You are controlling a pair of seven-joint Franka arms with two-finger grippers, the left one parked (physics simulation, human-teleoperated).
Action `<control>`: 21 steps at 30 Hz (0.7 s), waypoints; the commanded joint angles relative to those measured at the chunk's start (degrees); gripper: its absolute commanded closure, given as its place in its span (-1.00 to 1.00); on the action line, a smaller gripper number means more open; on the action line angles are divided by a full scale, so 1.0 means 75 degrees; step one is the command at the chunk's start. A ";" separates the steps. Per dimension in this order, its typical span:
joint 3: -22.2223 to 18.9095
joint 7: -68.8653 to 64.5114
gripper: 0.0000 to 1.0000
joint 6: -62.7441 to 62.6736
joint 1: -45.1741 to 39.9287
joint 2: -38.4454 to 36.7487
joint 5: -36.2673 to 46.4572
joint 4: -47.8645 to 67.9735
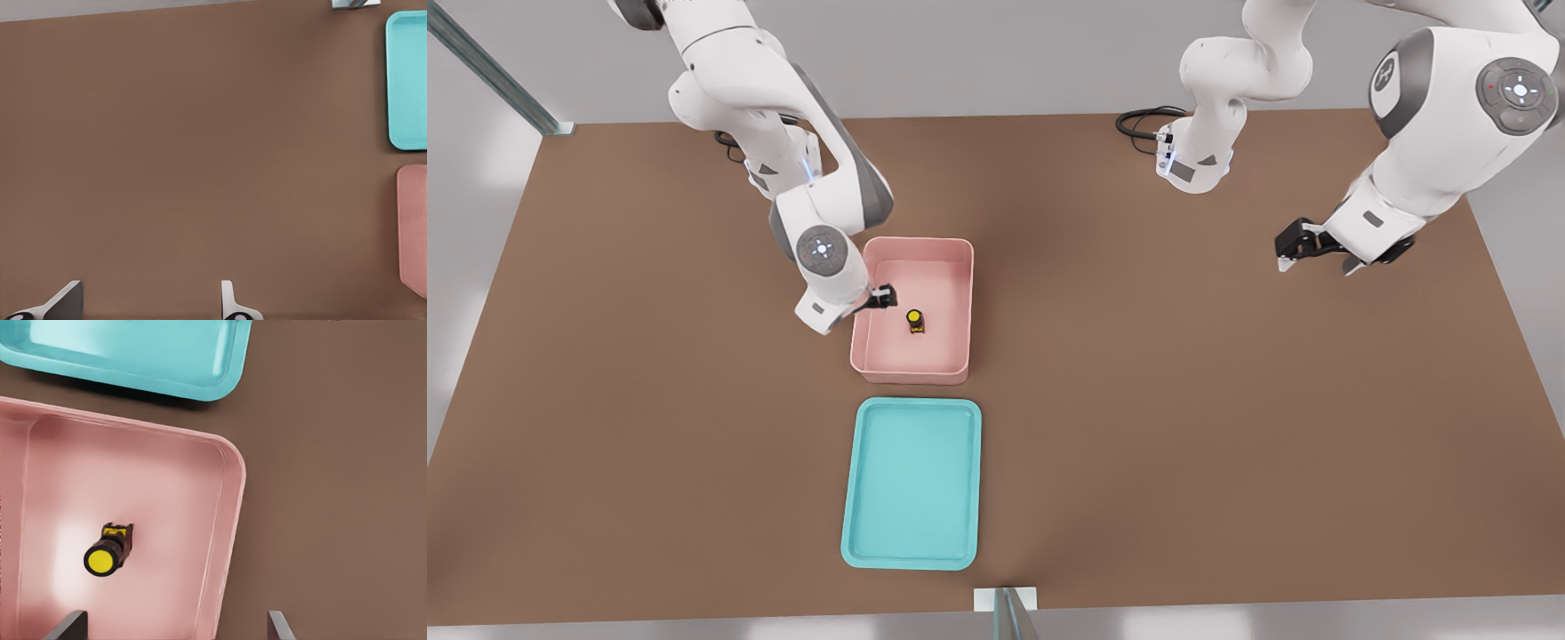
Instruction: The left arm remains still, and the right arm places the button from the box into the tray
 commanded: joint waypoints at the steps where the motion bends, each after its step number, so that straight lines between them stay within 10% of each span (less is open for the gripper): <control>1: -0.0126 0.1793 -1.00 0.1294 0.0069 0.0030 0.0250 -0.0090; 7: -0.0337 0.0679 -1.00 0.2887 0.0268 -0.0509 0.0484 -0.1802; 11: 0.1058 0.2449 -1.00 0.3039 0.0304 -0.0392 0.1246 -0.1555; 21: 0.1034 0.1605 -1.00 0.4575 0.0128 0.0569 0.1164 -0.1825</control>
